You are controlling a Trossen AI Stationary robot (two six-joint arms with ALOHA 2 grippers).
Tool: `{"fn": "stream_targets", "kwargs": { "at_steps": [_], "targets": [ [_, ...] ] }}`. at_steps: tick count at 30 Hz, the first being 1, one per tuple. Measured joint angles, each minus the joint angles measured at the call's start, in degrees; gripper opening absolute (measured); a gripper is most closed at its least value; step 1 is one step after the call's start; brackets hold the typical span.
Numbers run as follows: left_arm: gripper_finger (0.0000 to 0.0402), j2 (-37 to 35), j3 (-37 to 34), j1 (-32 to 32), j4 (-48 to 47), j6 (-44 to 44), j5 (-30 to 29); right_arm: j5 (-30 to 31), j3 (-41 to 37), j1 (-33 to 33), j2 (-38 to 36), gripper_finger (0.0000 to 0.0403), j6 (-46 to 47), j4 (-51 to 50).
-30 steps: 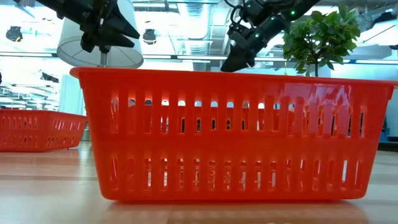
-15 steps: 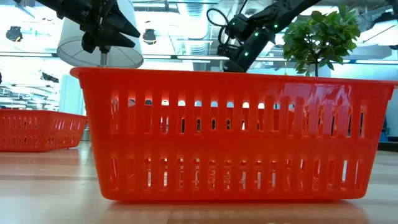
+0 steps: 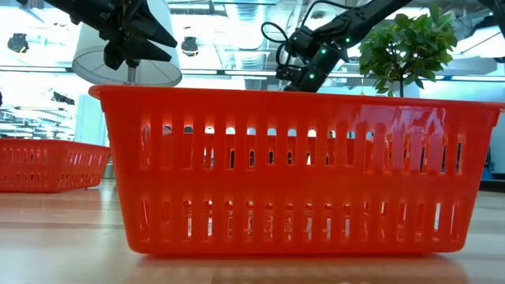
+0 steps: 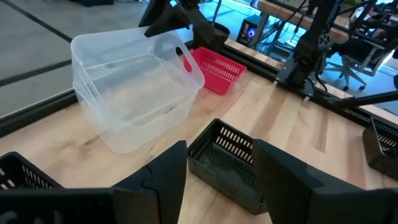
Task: Stack baskets by color
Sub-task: Stack the middle transparent bin on the top transparent bin
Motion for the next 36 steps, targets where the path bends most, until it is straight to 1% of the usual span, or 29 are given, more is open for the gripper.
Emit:
{"fn": "stream_targets", "kwargs": {
  "at_steps": [3, 4, 5, 7, 11, 13, 17, 21, 26, 30, 34, 36],
  "targets": [
    [0.0169, 0.0, 0.0, 0.0, 0.0, 0.0, 0.0, 0.0, 0.0, -0.3, -0.1, 0.0028, 0.0, 0.2],
    [0.0169, 0.0, 0.0, 0.0, 0.0, 0.0, 0.0, -0.1, 0.0, -0.3, -0.1, 0.0017, 0.0, 0.0],
    [0.0169, 0.0, 0.0, 0.0, 0.0, 0.0, 0.0, -0.2, 0.0, -0.3, -0.1, 0.0013, 0.3, 0.0],
    [0.0169, 0.0, 0.0, 0.0, 0.0, -0.6, 0.3, -0.2, 0.0, -0.3, -0.1, 0.0016, 0.8, 0.4],
    [0.0169, 0.0, 0.0, 0.0, 0.0, -1.0, 0.6, -0.2, 0.2, -0.4, -0.1, 0.0006, 1.1, -0.4],
    [0.0169, 0.0, 0.0, 0.0, 0.0, -1.0, 0.7, -0.6, 1.8, -0.8, -0.1, 0.0006, 1.1, -3.1],
    [0.0169, 0.0, 0.0, 0.0, 0.1, -1.0, 0.8, -5.3, 5.1, -1.9, -0.1, 0.0004, 1.3, -8.0],
    [0.0169, 0.0, 0.0, 0.0, 0.1, -1.1, 0.8, -7.4, 7.0, -2.8, -0.1, 0.0003, -0.2, -10.9],
    [0.0169, 0.0, 0.0, 0.0, 0.1, -1.1, 0.8, -11.6, 7.0, -4.1, 0.0, 0.0002, 1.0, -12.7],
    [0.0169, 0.0, 0.0, 0.0, 0.1, -2.0, 0.8, -12.1, 5.7, -4.2, 0.0, 0.0002, 2.3, -11.6],
    [0.0169, 0.0, 0.0, 0.0, 0.1, -2.4, 0.8, -14.7, 4.9, -4.8, 0.0, 0.0001, 4.3, -11.1],
    [0.0169, 0.0, 0.0, 0.0, 0.1, -2.4, 0.8, -14.7, 4.4, -4.8, 0.0, 0.0001, 4.3, -11.1]
  ]
}}
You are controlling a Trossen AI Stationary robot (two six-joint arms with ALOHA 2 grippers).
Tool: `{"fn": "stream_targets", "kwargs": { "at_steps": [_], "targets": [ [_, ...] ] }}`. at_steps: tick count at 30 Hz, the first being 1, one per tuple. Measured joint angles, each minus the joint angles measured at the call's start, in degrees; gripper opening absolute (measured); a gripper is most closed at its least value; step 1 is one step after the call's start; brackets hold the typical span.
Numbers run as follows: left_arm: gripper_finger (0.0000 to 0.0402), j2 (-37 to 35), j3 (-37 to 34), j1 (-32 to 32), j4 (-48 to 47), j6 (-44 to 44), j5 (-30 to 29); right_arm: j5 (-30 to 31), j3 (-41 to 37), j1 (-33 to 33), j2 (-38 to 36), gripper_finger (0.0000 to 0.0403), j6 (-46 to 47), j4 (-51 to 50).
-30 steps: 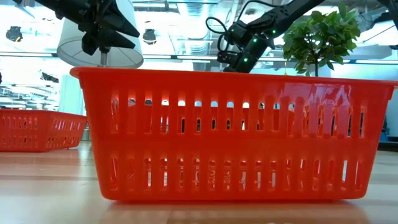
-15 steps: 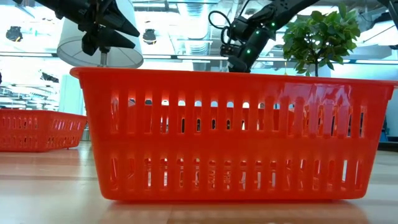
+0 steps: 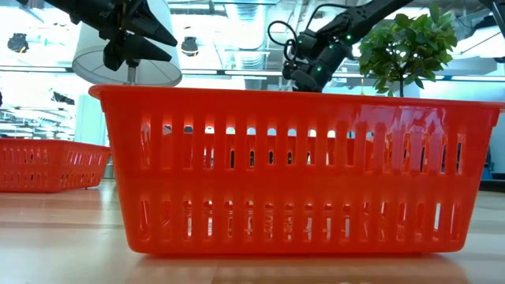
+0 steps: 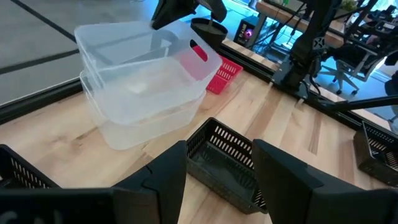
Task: Stack baskets by color
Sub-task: Stack the middle transparent bin on the top transparent bin
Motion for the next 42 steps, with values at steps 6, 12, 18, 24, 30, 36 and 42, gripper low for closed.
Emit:
{"fn": "stream_targets", "kwargs": {
  "at_steps": [6, 12, 18, 24, 30, 36, 42],
  "targets": [
    [0.0169, 0.0, 0.0, 0.0, 0.0, -0.4, 0.0, 0.0, -2.9, -0.5, 0.0, 0.0001, 2.2, 3.1],
    [0.0169, 0.0, 0.0, 0.0, 0.0, -1.9, 1.1, 0.0, -5.1, -0.5, 0.0, 0.0023, 3.0, 5.4],
    [0.0169, 0.0, 0.0, 0.0, 0.1, -2.0, 2.1, 0.2, -5.4, -0.8, 0.0, 0.0066, 4.3, 7.7],
    [0.0169, 0.0, 0.0, 0.0, 0.2, -2.1, 2.1, 1.5, -5.0, -0.8, 0.0, 0.0103, 3.1, 8.5],
    [0.0169, 0.0, 0.0, 0.0, 0.1, -1.7, 2.8, 1.3, 1.2, 0.3, -1.6, 0.0132, 5.0, -5.3],
    [0.0169, 0.0, 0.0, 0.0, -1.2, -1.5, 3.7, 1.0, -0.9, 6.8, -5.7, 0.0073, 6.5, -23.6],
    [0.0169, 0.0, 0.0, 0.0, -2.9, 1.4, 3.0, 1.0, -9.4, 14.5, -6.3, 0.0014, 10.5, -18.0]
  ]
}}
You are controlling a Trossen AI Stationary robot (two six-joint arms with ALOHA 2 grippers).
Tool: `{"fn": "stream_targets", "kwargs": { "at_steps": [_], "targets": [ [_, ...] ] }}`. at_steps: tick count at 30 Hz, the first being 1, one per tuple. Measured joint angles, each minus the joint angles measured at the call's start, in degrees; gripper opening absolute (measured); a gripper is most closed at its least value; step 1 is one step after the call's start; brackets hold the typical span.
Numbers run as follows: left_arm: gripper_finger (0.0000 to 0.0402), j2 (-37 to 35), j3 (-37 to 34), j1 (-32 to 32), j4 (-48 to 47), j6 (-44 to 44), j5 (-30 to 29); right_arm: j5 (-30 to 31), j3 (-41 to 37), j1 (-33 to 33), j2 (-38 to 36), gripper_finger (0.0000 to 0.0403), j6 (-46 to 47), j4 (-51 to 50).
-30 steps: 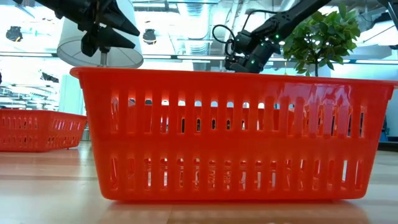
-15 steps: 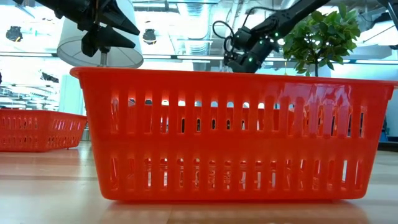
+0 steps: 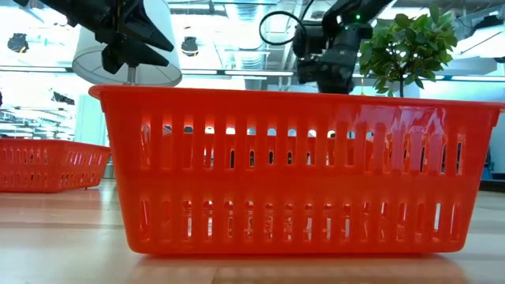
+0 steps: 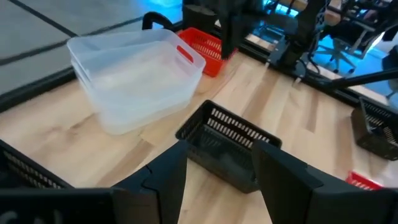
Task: Stack baskets by color
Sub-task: Stack the middle transparent bin on the top transparent bin
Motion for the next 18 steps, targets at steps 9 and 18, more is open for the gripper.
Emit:
{"fn": "stream_targets", "kwargs": {
  "at_steps": [9, 18],
  "targets": [
    [0.0169, 0.0, 0.0, 0.0, 0.0, 2.1, -1.3, 1.4, 0.2, -0.7, 7.3, 0.0004, 3.0, 8.8],
    [0.0169, 0.0, 0.0, 0.0, -0.3, -0.4, -0.9, 13.9, 1.2, -5.2, 7.7, 0.0003, 5.7, 13.8]
  ]
}}
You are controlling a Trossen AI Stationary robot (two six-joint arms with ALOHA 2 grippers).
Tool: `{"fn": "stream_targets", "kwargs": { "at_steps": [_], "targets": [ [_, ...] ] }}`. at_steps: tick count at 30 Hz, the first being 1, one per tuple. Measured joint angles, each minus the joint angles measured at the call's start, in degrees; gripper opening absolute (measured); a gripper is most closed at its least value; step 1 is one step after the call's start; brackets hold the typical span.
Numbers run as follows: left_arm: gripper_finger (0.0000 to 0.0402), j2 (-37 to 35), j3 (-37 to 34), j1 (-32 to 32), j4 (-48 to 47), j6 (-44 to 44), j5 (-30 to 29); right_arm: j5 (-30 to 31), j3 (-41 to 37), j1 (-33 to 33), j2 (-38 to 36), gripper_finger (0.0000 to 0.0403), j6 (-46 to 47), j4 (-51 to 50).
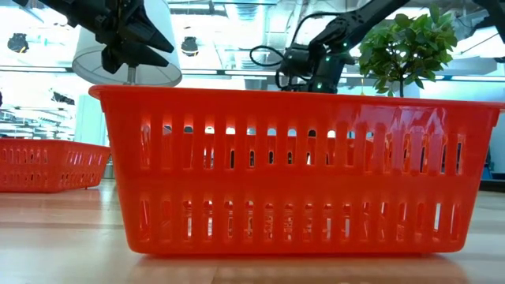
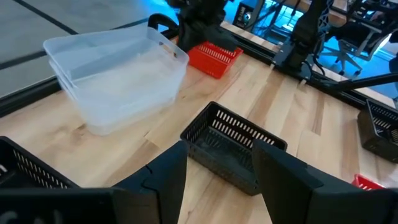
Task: Stack baskets by color
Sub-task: Stack the middle transparent bin on the top transparent bin
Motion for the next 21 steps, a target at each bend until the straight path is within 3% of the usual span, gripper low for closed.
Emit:
{"fn": "stream_targets", "kwargs": {
  "at_steps": [2, 6, 10, 16, 21],
  "targets": [
    [0.0169, 0.0, 0.0, 0.0, 0.0, -0.1, 0.0, -2.3, 0.8, -0.7, -0.6, 0.0003, 0.6, -2.1],
    [0.0169, 0.0, 0.0, 0.0, 0.0, -0.9, 0.0, -15.5, 2.2, 0.8, -1.7, 0.0003, -3.1, -11.7],
    [0.0169, 0.0, 0.0, 0.0, -0.1, -0.5, 0.0, -22.6, 2.2, 4.5, -1.4, 0.0002, -4.6, -10.6],
    [0.0169, 0.0, 0.0, 0.0, -0.4, 0.3, -0.1, -17.4, 2.3, 7.2, 0.1, 0.0002, 0.9, 3.3],
    [0.0169, 0.0, 0.0, 0.0, -0.7, 0.3, -0.1, -11.9, 2.1, 7.1, 0.5, 0.0002, 1.2, 3.8]
  ]
}}
